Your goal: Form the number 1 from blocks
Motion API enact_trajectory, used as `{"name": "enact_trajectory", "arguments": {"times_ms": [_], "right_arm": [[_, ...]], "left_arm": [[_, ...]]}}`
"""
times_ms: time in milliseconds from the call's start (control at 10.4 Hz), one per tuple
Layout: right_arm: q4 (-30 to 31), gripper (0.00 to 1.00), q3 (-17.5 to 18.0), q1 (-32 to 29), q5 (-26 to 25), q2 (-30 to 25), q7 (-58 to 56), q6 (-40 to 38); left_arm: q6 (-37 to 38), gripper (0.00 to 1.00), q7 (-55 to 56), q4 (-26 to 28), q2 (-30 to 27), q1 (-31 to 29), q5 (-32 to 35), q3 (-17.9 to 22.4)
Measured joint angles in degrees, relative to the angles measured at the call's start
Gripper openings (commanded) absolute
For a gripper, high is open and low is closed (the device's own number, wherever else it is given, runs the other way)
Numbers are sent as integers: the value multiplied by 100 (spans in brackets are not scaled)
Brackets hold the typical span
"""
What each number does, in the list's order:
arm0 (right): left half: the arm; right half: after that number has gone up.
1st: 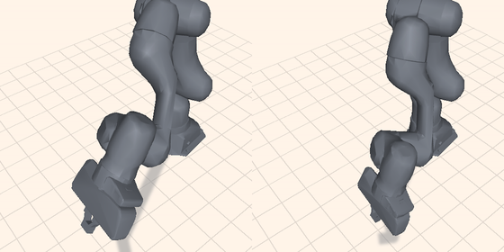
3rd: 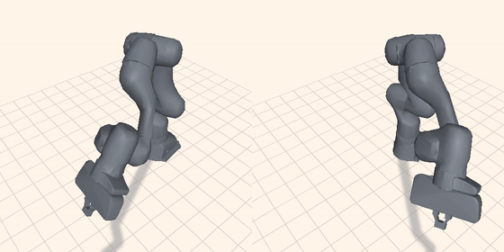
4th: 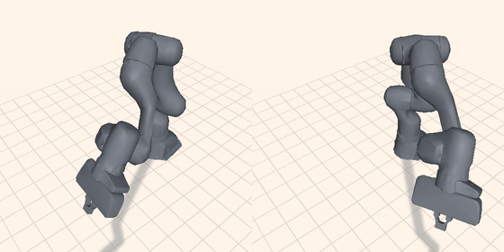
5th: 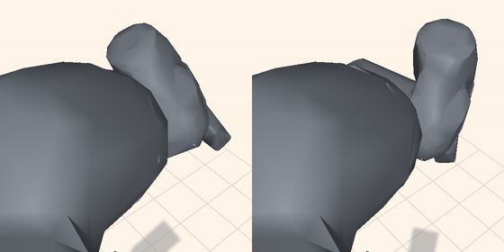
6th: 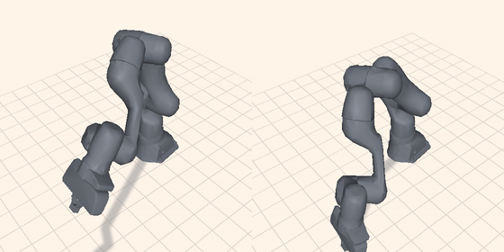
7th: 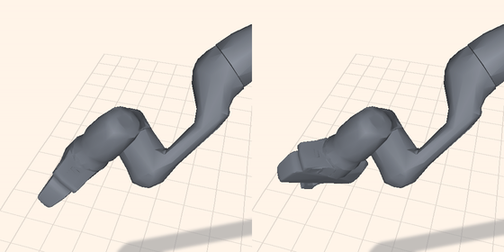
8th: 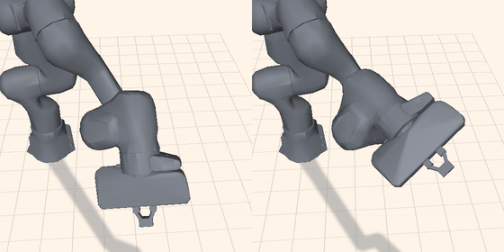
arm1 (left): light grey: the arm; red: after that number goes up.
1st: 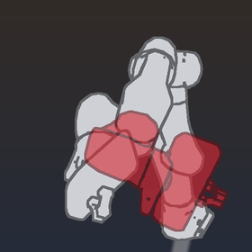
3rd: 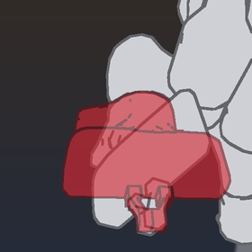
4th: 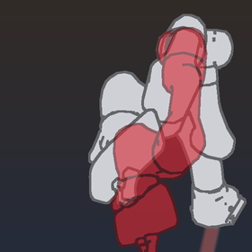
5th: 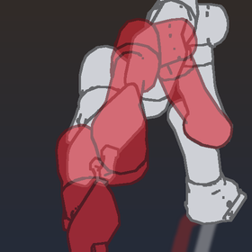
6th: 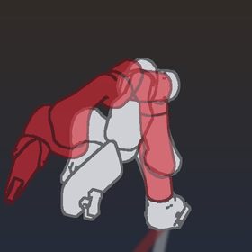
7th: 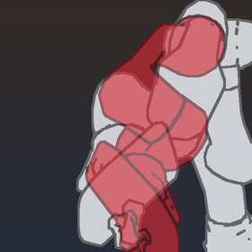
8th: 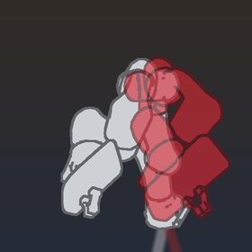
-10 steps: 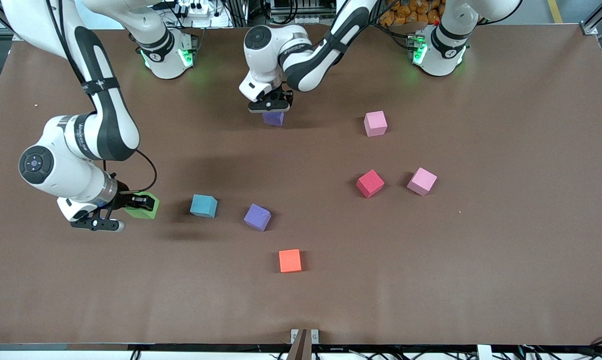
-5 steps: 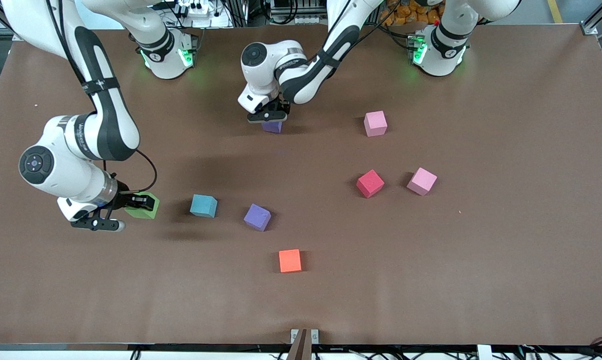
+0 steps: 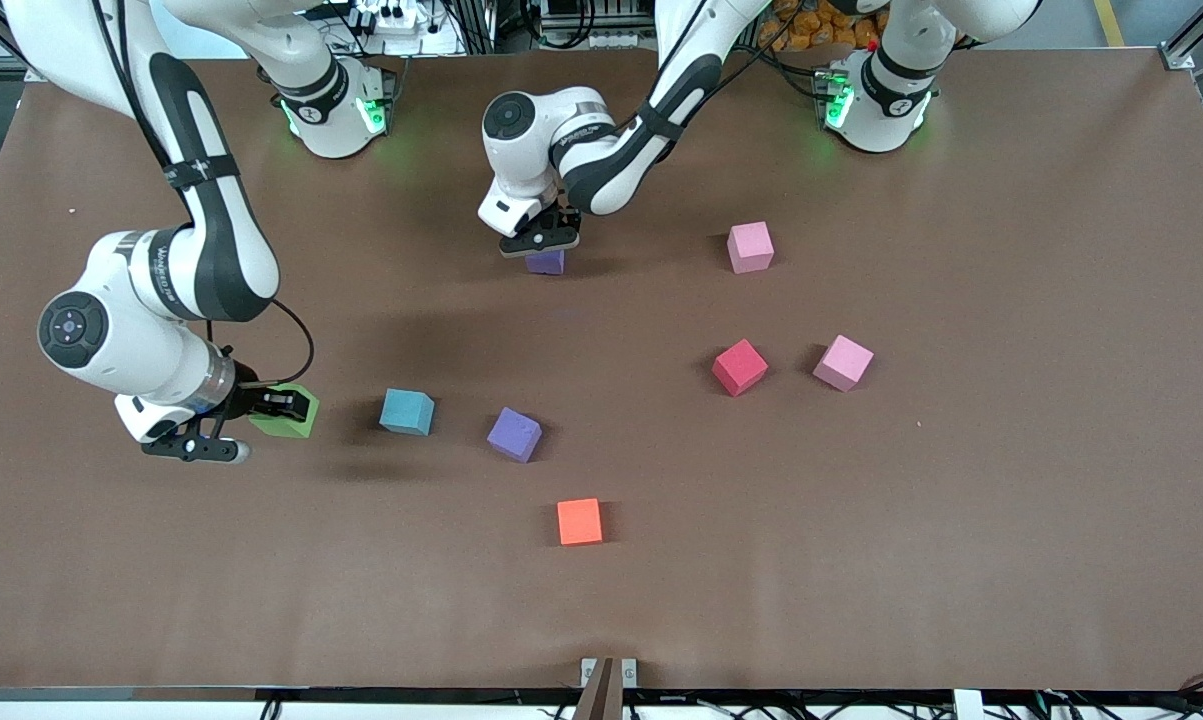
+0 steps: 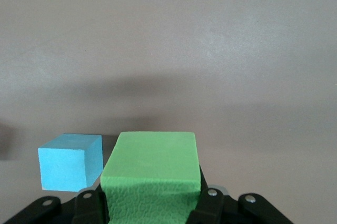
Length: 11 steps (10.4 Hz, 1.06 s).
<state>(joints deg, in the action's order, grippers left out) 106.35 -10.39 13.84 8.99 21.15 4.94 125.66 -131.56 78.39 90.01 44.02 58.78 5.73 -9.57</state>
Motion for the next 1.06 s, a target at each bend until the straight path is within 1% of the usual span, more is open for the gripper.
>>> {"name": "enact_trajectory", "arguments": {"times_ms": [386, 580, 676, 869, 1063], "right_arm": [[0, 58, 17, 20, 0, 0, 47, 0], [0, 58, 17, 22, 0, 0, 48, 0], [0, 58, 18, 23, 0, 0, 56, 0], [0, 58, 19, 44, 2, 0, 170, 0], [5, 58, 22, 204, 4, 0, 429, -1]], "left_arm": [[1, 100, 32, -31, -1, 41, 0, -9], [141, 100, 41, -110, -51, 45, 0, -9], [344, 100, 42, -170, -142, 37, 0, -5], [784, 100, 74, -240, -557, -73, 0, 19], [1054, 100, 97, -243, -955, -477, 0, 60]]}}
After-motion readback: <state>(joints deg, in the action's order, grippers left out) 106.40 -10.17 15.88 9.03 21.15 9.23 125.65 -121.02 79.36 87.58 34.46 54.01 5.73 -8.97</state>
